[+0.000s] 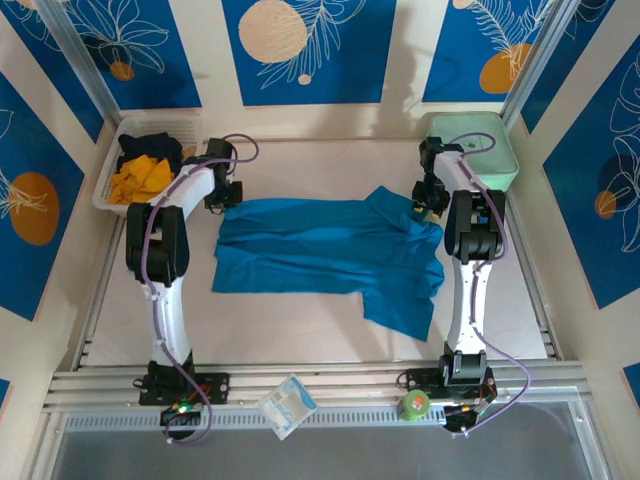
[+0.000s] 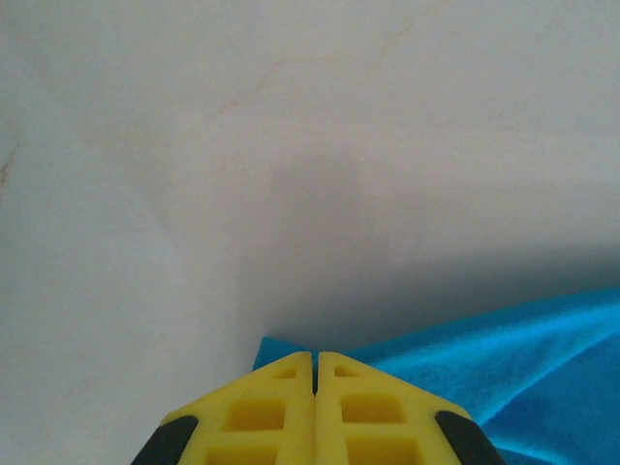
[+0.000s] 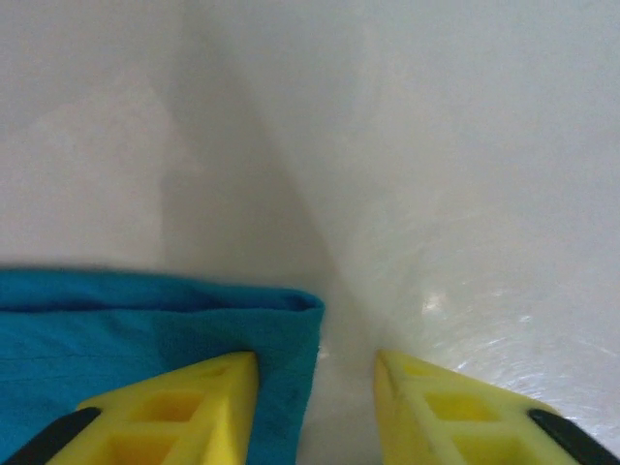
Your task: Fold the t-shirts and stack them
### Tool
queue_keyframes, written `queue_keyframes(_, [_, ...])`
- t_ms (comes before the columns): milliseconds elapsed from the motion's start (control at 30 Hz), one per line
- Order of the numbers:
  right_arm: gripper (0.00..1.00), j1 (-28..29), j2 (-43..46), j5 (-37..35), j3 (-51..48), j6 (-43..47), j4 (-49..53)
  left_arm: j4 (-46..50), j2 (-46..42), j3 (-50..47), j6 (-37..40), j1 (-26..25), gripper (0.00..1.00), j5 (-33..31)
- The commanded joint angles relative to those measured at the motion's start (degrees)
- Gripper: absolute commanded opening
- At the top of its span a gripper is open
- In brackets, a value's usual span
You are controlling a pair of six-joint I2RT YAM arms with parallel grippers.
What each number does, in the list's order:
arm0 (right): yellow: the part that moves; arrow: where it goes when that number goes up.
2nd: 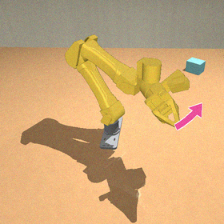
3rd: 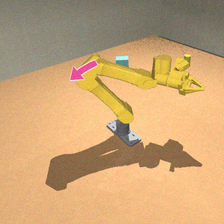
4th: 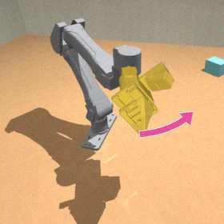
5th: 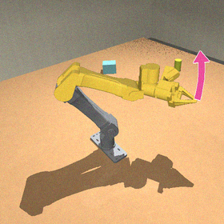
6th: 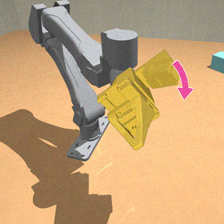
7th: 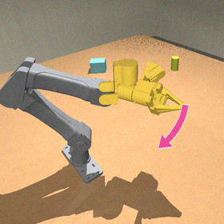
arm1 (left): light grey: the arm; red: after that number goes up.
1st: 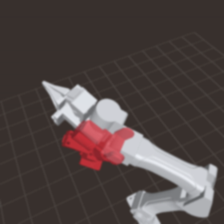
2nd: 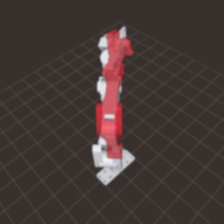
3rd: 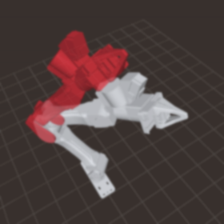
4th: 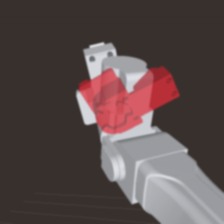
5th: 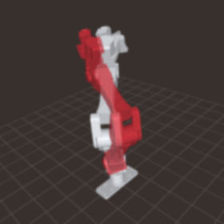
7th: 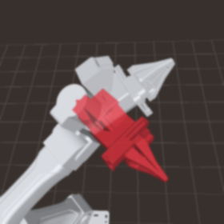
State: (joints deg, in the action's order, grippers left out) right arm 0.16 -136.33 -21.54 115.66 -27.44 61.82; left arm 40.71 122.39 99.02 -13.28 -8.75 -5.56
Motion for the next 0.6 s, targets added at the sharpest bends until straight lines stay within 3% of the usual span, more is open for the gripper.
queue_keyframes(0, [0.33,-0.2,-4.5,2.5,2.8,1.1,-0.8,-0.2,-1.6,-0.6,1.1,-0.3,0.00,-1.6])
queue_keyframes(133, [0.22,-0.1,-5.0,2.9,3.5,1.2,-0.1,-0.5,-1.3,-0.9,1.2,-0.2,0.00,-1.7])
queue_keyframes(300, [0.00,0.1,-4.2,3.9,2.2,1.3,-0.8,-0.9,-1.1,-1.4,1.0,-0.3,0.00,-1.2])
queue_keyframes(567, [0.00,1.4,5.1,4.8,0.9,3.6,-3.2,-0.7,-2.8,0.3,0.8,-0.4,0.00,0.3])
